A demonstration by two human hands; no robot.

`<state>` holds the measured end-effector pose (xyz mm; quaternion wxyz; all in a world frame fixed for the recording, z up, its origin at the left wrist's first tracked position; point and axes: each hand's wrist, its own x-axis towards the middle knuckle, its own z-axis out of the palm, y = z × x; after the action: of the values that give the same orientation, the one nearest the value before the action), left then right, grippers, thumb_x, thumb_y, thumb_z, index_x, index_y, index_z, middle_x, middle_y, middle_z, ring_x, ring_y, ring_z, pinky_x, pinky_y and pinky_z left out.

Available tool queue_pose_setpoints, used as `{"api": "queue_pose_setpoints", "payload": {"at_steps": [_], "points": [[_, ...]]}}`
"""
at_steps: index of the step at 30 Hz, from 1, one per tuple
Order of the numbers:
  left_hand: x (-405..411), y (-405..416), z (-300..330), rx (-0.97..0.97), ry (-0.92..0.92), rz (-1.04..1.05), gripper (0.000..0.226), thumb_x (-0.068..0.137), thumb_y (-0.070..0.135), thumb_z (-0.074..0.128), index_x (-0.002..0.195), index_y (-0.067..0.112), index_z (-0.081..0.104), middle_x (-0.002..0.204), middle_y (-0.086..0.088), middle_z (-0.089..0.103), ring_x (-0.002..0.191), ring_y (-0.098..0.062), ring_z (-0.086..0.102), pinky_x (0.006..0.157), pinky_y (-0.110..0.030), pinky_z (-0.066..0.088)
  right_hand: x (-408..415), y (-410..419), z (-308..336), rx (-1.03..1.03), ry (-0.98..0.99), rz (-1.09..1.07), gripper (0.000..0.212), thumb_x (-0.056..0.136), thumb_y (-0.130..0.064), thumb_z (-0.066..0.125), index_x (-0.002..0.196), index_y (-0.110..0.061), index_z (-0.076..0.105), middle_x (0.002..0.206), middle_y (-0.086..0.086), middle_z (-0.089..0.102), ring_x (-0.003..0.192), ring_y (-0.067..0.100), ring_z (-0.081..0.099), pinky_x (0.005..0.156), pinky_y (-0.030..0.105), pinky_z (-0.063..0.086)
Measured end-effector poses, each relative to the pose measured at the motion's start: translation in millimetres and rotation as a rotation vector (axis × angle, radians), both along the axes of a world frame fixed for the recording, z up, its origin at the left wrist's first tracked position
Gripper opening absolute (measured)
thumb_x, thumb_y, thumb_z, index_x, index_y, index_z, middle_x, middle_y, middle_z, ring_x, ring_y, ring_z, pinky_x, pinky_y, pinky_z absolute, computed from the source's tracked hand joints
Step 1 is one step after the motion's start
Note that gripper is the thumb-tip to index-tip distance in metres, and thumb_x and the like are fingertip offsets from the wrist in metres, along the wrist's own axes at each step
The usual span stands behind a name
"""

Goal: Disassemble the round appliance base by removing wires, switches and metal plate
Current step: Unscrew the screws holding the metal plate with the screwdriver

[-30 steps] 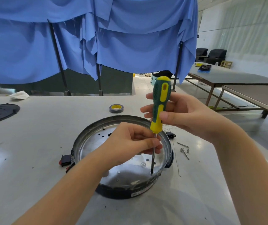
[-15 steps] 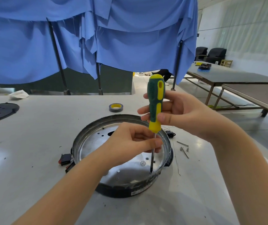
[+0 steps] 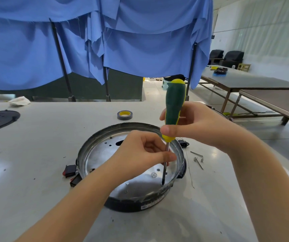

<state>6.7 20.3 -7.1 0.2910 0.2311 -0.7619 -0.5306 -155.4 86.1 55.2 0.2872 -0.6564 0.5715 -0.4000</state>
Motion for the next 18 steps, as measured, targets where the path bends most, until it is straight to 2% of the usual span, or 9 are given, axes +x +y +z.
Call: {"api": "queue_pose_setpoints", "payload": {"at_steps": [3, 5, 8, 10, 14, 18], "points": [[-1.3, -0.3, -0.3, -0.037, -0.012, 0.034, 0.020, 0.067, 0.009, 0.086, 0.073, 0.003, 0.068, 0.071, -0.009, 0.074, 0.069, -0.025, 0.072, 0.069, -0.026, 0.060, -2.0, 0.6, 0.9, -0.002, -0.054, 0.030, 0.042, 0.059, -0.032, 0.079, 0.098, -0.025, 0.065, 0.086, -0.010, 0.074, 0.084, 0.011, 0.072, 0.075, 0.021, 0.056], [-1.3, -0.3, -0.2, -0.020, -0.007, 0.014, 0.016, 0.071, 0.009, 0.084, 0.077, 0.003, 0.070, 0.075, -0.010, 0.074, 0.071, -0.024, 0.073, 0.073, -0.027, 0.060, -3.3, 1.5, 1.1, -0.005, -0.111, 0.060, 0.046, 0.061, -0.023, 0.078, 0.104, -0.021, 0.064, 0.091, -0.001, 0.075, 0.087, 0.016, 0.073, 0.076, 0.023, 0.057], [-0.2, 2.0, -0.1, 0.027, 0.007, -0.068, 0.004, 0.084, 0.004, 0.071, 0.088, 0.005, 0.073, 0.083, -0.008, 0.077, 0.079, -0.019, 0.074, 0.074, -0.023, 0.057, -7.1, 5.7, 2.6, 0.027, -0.155, 0.110, 0.051, 0.069, -0.013, 0.073, 0.118, -0.019, 0.059, 0.097, 0.005, 0.075, 0.092, 0.019, 0.072, 0.078, 0.024, 0.056], [0.4, 3.8, -0.4, 0.048, -0.013, -0.099, 0.011, 0.089, 0.001, 0.065, 0.094, 0.006, 0.073, 0.086, -0.005, 0.077, 0.082, -0.016, 0.074, 0.073, -0.018, 0.055, -10.4, 7.9, 4.2, 0.062, -0.167, 0.139, 0.053, 0.074, -0.008, 0.069, 0.124, -0.020, 0.054, 0.102, 0.004, 0.075, 0.096, 0.018, 0.071, 0.078, 0.023, 0.056], [0.8, 3.8, 0.8, 0.087, -0.027, -0.092, 0.009, 0.087, 0.001, 0.067, 0.090, 0.007, 0.074, 0.081, -0.006, 0.077, 0.078, -0.018, 0.075, 0.070, -0.018, 0.056, -11.3, 6.9, 3.6, 0.099, -0.165, 0.160, 0.056, 0.078, -0.008, 0.068, 0.129, -0.023, 0.048, 0.108, 0.000, 0.073, 0.101, 0.016, 0.070, 0.077, 0.020, 0.055], [0.2, 1.4, 0.1, 0.016, 0.000, -0.013, 0.013, 0.074, 0.003, 0.080, 0.069, 0.011, 0.072, 0.071, -0.009, 0.075, 0.070, -0.023, 0.074, 0.069, -0.025, 0.059, -5.6, 5.3, 2.9, 0.094, -0.067, 0.115, 0.054, 0.069, -0.029, 0.076, 0.120, -0.029, 0.058, 0.102, -0.006, 0.074, 0.096, 0.012, 0.071, 0.076, 0.015, 0.054]]}}
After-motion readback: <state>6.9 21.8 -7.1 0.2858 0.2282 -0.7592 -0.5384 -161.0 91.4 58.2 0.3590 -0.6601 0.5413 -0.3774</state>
